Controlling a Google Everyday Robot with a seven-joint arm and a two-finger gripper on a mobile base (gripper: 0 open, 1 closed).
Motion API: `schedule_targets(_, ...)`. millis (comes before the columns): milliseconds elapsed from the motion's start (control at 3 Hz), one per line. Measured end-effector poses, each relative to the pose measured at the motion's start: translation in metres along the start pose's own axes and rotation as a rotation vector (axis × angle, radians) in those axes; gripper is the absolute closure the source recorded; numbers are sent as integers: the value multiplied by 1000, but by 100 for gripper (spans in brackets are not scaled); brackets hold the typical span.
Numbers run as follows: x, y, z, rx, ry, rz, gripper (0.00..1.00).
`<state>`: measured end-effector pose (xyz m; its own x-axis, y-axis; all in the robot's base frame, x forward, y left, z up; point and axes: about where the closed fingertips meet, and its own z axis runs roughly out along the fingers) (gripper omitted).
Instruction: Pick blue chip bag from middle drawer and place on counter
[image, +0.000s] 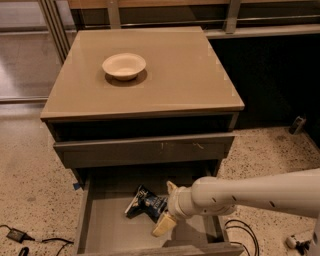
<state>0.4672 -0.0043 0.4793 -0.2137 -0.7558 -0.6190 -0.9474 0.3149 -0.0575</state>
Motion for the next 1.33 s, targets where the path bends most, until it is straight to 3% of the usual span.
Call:
schedule_targets(667, 29, -10, 43, 29, -42, 43, 0)
schedule_targets(1000, 34, -17, 81, 46, -75, 60, 0)
schedule_targets(1333, 35, -17, 82, 45, -75, 61, 0)
